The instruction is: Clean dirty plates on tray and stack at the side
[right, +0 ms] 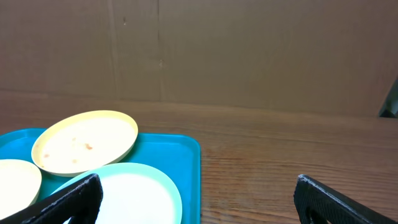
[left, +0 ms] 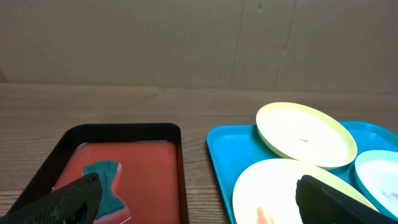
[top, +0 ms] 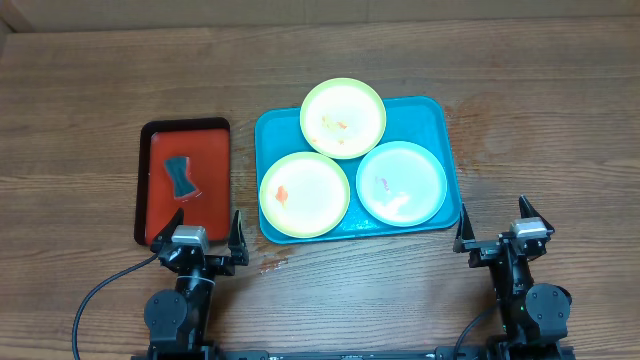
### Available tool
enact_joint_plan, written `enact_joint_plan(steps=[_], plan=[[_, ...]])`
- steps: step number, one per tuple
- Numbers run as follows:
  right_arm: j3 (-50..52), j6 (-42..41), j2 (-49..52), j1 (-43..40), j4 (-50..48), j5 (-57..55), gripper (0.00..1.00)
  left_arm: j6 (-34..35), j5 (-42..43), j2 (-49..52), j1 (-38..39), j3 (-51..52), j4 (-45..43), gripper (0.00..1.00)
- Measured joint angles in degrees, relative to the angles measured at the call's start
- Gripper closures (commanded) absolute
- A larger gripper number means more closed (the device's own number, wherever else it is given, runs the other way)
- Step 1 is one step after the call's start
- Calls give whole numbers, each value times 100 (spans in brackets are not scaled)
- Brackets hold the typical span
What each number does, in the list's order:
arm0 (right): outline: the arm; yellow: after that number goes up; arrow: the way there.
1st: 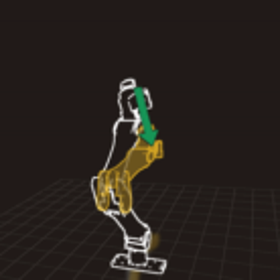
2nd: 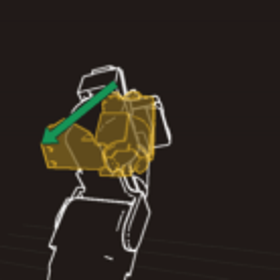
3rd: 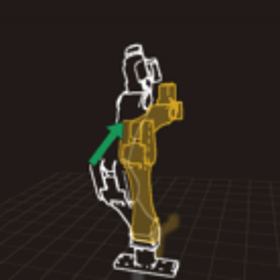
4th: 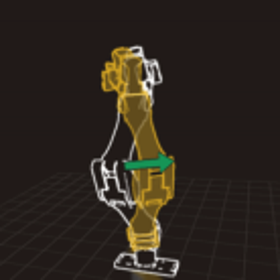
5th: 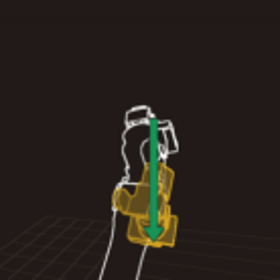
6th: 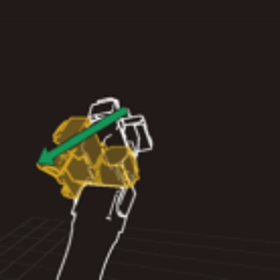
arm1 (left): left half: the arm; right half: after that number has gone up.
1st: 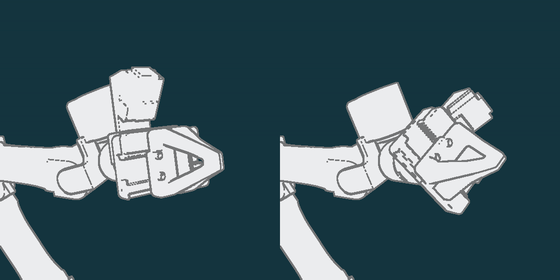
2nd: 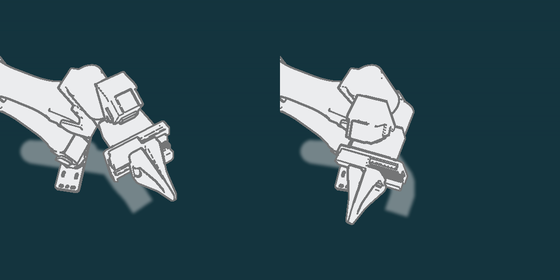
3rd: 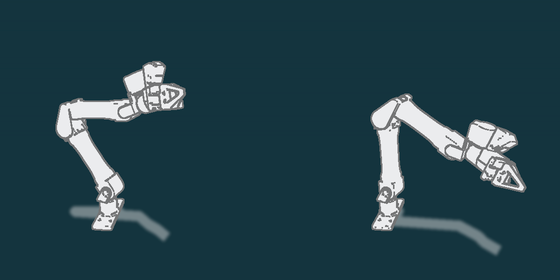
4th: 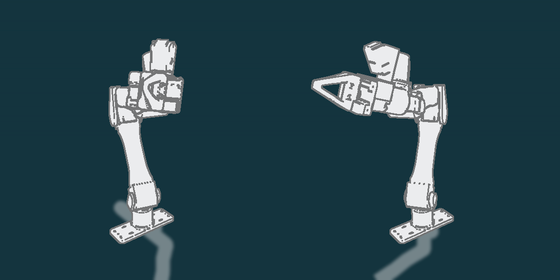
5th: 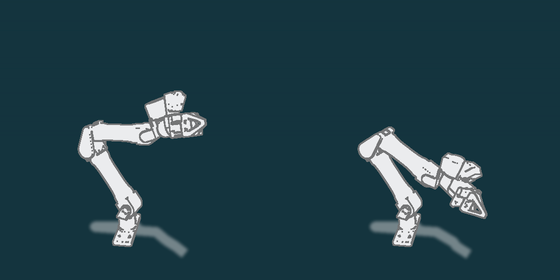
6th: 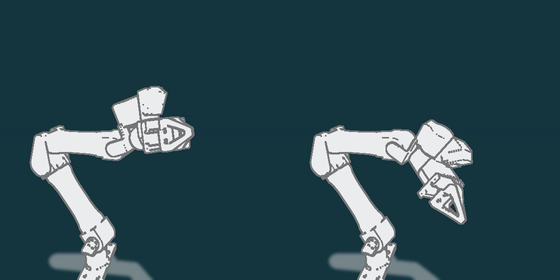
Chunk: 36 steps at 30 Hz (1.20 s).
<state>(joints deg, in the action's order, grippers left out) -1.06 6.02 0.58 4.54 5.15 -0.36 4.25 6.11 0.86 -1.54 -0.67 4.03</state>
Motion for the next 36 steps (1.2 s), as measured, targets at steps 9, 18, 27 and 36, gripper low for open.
enact_joint_plan(steps=[9,18,27,36], plan=[[0,-7,0,0,2,-2,0,411,372,0,0,20,-387,0],[0,0,0,0,0,4,0,1257,1095,-4,0,-157,-3394,0],[0,2,0,0,7,11,0,304,625,2535,-2,-3650,772,0],[0,0,0,0,4,11,0,520,400,6743,-149,-6542,3530,0]])
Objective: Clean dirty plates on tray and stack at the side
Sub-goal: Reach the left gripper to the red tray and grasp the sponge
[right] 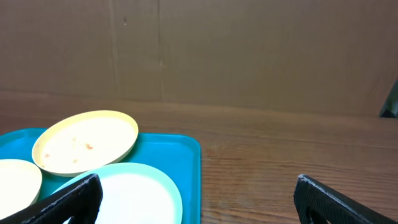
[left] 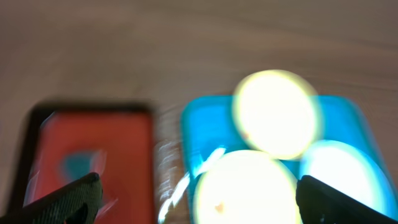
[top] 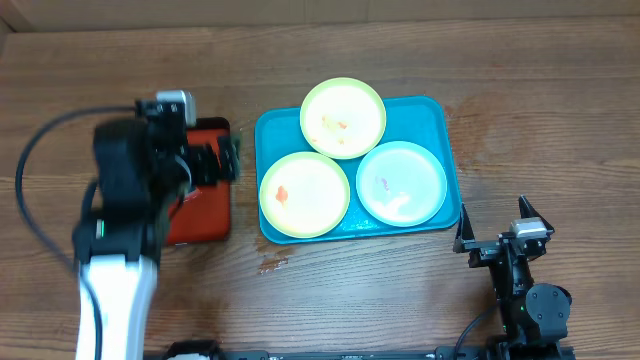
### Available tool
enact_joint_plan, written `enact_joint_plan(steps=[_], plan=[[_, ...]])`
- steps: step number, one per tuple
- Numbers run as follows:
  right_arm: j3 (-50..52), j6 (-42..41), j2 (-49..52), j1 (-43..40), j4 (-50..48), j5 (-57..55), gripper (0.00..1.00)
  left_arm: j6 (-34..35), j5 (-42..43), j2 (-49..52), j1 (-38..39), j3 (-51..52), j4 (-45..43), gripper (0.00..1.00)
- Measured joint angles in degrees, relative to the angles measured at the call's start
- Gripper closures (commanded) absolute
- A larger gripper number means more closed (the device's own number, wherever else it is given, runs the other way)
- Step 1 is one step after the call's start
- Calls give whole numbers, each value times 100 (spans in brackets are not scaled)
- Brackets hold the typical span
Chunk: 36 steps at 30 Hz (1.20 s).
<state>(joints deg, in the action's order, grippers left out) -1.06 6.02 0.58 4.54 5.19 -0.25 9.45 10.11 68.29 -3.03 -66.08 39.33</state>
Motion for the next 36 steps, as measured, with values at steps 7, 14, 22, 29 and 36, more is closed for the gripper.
enact_joint_plan(steps=[7,14,22,29,36], plan=[[0,0,0,0,-2,-2,0,811,-1185,1504,-400,-614,114,0],[0,0,0,0,0,0,0,1128,-1770,2796,-415,-634,-125,0],[0,2,0,0,-2,2,0,1410,-2009,3724,-501,-634,-341,5],[0,-2,0,2,-2,0,0,1445,-2079,4282,-584,-634,-420,7],[0,0,0,0,-2,0,0,1458,-1843,4468,-761,-634,-472,64]])
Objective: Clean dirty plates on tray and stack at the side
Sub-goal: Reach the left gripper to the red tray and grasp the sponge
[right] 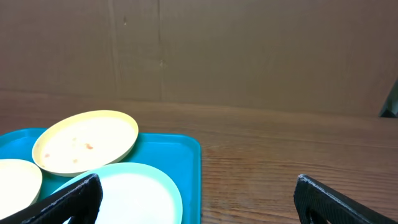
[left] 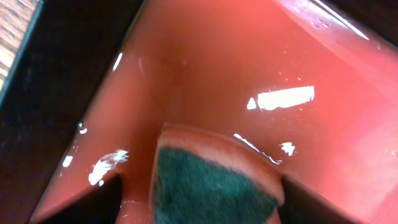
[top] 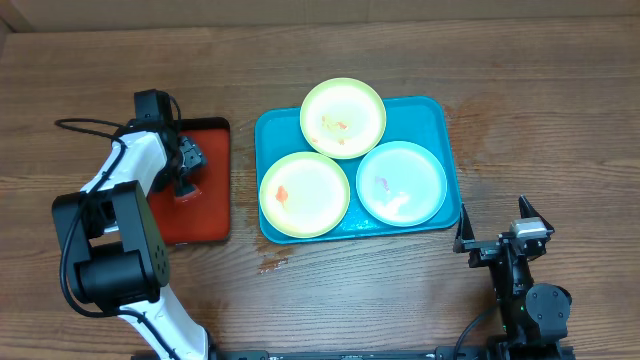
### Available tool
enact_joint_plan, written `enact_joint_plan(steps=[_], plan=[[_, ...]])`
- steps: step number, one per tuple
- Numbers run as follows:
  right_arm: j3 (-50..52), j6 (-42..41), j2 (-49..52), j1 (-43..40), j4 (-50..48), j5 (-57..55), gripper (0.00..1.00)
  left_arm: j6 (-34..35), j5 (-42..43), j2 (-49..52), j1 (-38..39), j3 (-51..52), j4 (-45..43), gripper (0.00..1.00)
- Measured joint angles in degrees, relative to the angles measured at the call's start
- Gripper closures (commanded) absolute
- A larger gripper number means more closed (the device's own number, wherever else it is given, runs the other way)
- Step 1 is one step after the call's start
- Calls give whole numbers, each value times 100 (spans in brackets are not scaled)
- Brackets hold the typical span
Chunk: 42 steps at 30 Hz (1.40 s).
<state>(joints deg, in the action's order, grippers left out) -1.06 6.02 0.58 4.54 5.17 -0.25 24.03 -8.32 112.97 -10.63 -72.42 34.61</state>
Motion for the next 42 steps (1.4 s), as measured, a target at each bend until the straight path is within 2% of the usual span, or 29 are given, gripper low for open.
enact_joint_plan(steps=[3,4,6,7,8,9,10,17,19,21,24,25,28,29,30,31,32,33,38,39,40,42], plan=[[0,0,0,0,0,-2,0,11,24,22,-39,0,-42,92],[0,0,0,0,0,0,0,7,20,31,-42,0,-44,96],[0,2,0,0,0,0,0,-11,13,33,-39,0,-59,95],[0,2,0,0,0,0,0,-15,-4,33,-39,0,-59,84],[0,0,0,0,0,0,0,-13,-11,33,-39,0,-59,56],[0,-2,0,0,0,0,0,-24,-11,33,-39,0,-55,12],[0,0,0,2,0,0,0,-22,-9,33,-39,0,-37,0],[0,0,0,0,0,-2,0,2,431,33,-68,-70,560,1],[0,-2,0,0,-2,0,0,20,535,33,-68,-96,758,18],[0,0,0,0,2,0,0,20,605,33,-68,-109,918,44],[0,0,0,0,0,0,0,-2,623,33,-72,-109,1016,90],[0,0,0,0,0,-2,0,4,623,33,-72,-109,1019,96],[0,-2,0,0,0,-2,0,-9,640,31,-72,-114,997,96],[0,0,0,0,0,0,0,-11,636,31,-72,-114,994,89],[0,0,0,0,-2,0,0,-22,640,31,-72,-114,992,65],[0,0,0,0,2,0,0,-17,638,31,-72,-114,981,27],[0,2,0,0,0,0,0,-13,640,31,-72,-114,960,4],[0,-2,0,0,2,0,0,-13,632,31,-70,-114,929,0],[0,0,0,0,-2,-2,0,-39,415,31,-68,-114,638,1],[0,-2,0,0,0,-2,0,-63,369,31,-68,-114,581,7],[0,-2,0,0,0,0,0,-61,330,31,-68,-114,544,18],[0,-2,0,0,-2,0,0,-129,286,31,-68,-114,535,36]])
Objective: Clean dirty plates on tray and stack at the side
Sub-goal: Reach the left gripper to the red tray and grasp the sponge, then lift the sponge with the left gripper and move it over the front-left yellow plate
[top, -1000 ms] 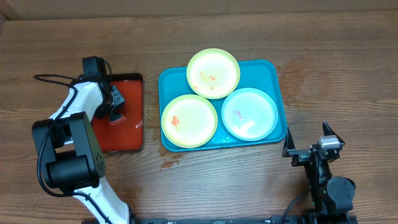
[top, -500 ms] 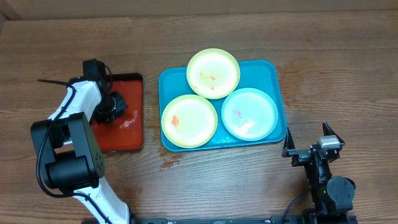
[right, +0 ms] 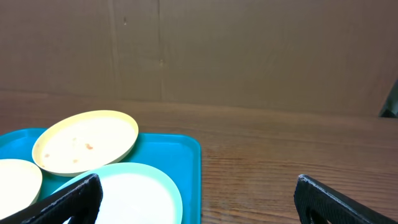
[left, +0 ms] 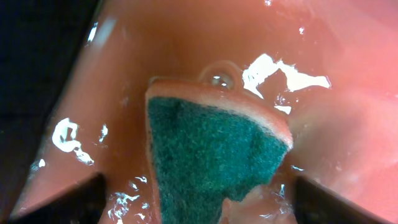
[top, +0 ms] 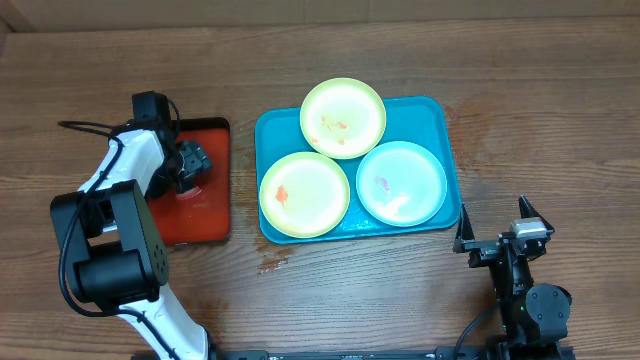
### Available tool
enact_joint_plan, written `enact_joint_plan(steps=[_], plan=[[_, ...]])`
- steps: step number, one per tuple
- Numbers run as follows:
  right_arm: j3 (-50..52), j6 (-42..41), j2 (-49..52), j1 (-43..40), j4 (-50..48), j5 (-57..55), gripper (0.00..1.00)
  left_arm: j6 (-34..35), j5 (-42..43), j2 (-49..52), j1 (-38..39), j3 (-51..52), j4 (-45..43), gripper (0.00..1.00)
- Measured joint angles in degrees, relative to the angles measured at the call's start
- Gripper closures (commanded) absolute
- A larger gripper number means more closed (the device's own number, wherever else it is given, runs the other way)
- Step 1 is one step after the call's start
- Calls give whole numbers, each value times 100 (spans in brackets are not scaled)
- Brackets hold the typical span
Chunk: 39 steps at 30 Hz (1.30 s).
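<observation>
Three dirty plates lie on the blue tray (top: 272,128): a yellow-green plate (top: 343,117) at the back, another yellow-green plate (top: 304,193) at front left with a red smear, and a mint plate (top: 402,182) at front right. My left gripper (top: 190,160) is down in the red tray (top: 200,215), open. The green sponge (left: 211,155) with its orange edge lies in the wet tray between the fingers (left: 68,199). My right gripper (top: 505,240) rests open at the table's front right, apart from the plates.
The red tray has a black rim (top: 183,124) and holds shallow water with glints and a bubble. Bare wooden table (top: 540,120) lies to the right of the blue tray. A cardboard wall (right: 249,50) stands behind the table.
My left gripper has come closer over the sponge, which now reaches further in between the open fingers. The water around it shows new ripples. The right arm has not moved.
Both grippers were open at rest by the table's front edge, with the sponge alone in the red tray. Then the left arm was raised over that tray. Then it was down in the tray just short of the sponge, and now its open fingers flank the sponge.
</observation>
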<state>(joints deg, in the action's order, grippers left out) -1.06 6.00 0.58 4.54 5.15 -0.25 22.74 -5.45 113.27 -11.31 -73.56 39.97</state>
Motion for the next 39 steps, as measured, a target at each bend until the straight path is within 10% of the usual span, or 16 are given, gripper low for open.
enact_joint_plan(steps=[8,22,32,39], plan=[[0,2,0,0,2,0,0,-92,-116,0,0,-96,387,96],[0,4,0,0,4,0,0,-129,-164,-39,2,-2946,3410,96],[0,2,0,0,2,-2,0,131,17,-105,7,-1641,2151,96],[0,2,0,0,4,0,0,46,293,-9,7,-1652,2863,96]])
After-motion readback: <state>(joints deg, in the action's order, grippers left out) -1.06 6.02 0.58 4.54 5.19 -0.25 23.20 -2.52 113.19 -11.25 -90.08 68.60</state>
